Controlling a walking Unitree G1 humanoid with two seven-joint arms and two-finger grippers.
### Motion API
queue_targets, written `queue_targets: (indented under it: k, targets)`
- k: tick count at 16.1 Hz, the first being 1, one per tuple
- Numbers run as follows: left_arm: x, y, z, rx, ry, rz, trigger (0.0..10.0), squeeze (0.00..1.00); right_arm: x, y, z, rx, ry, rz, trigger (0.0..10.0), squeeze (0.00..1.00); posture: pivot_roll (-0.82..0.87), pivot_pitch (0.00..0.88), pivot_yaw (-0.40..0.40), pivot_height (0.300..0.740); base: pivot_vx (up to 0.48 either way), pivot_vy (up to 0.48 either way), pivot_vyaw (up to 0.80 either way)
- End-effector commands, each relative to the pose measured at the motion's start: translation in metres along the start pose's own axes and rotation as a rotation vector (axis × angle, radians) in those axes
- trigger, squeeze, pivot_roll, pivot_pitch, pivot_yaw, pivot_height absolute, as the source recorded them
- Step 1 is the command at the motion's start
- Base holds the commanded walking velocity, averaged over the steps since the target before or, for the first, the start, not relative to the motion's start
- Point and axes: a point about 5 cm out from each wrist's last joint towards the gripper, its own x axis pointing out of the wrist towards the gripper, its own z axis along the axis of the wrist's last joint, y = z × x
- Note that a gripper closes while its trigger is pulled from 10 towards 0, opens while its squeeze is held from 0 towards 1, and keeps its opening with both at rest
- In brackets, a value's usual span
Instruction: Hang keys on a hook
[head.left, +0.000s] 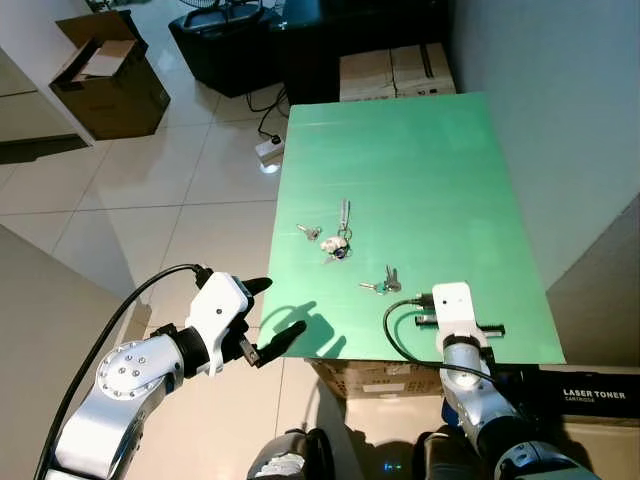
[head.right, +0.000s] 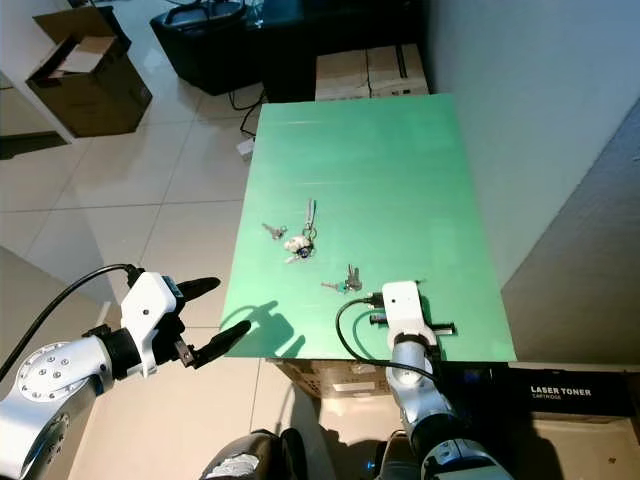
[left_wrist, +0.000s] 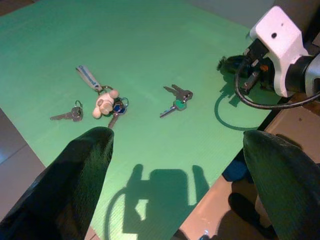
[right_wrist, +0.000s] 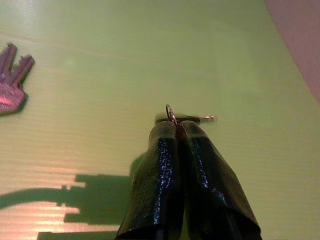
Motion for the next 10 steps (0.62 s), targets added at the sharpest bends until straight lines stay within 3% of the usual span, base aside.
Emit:
queue_targets:
  k: [1,4,5,6,9,10]
  targets:
    - [-0.0031,0.0004,-0.0060,0.002,0.028,0.009,10.0,0.00,-0.0031,0.0052,-0.0030,0.010,0.018,0.014,0.0,0.00,0.07,0.158,0.215,0.740,0.000,0.000,0.00]
    - [-0.0026,-0.0002,-0.0072,0.003,0.032,0.010,10.0,0.00,-0.0036,0.0043,-0.0051,0.020,0.026,0.017,0.0,0.00,0.07,0.159,0.214,0.740,0.000,0.000,0.00]
    - [-0.0025,0.0000,-0.0073,0.004,0.032,0.011,10.0,0.00,-0.0036,0.0046,-0.0064,0.016,0.038,0.019,3.0,0.00,0.07,0.162,0.214,0.740,0.000,0.000,0.00]
    - [-0.0025,0.0002,-0.0073,0.004,0.032,0.012,10.0,0.00,-0.0035,0.0047,-0.0077,0.007,0.052,0.017,10.0,0.00,0.07,0.161,0.214,0.740,0.000,0.000,0.00]
    - [-0.0024,0.0011,-0.0074,0.004,0.032,0.014,10.0,0.00,-0.0032,0.0047,-0.0093,0.010,0.073,0.014,10.0,0.00,0.07,0.165,0.214,0.740,0.000,0.000,0.00]
    - [-0.0025,0.0014,-0.0075,0.004,0.032,0.015,10.0,0.00,-0.0034,0.0044,-0.0101,0.014,0.078,0.014,10.0,0.49,0.07,0.166,0.214,0.740,0.000,0.000,0.00]
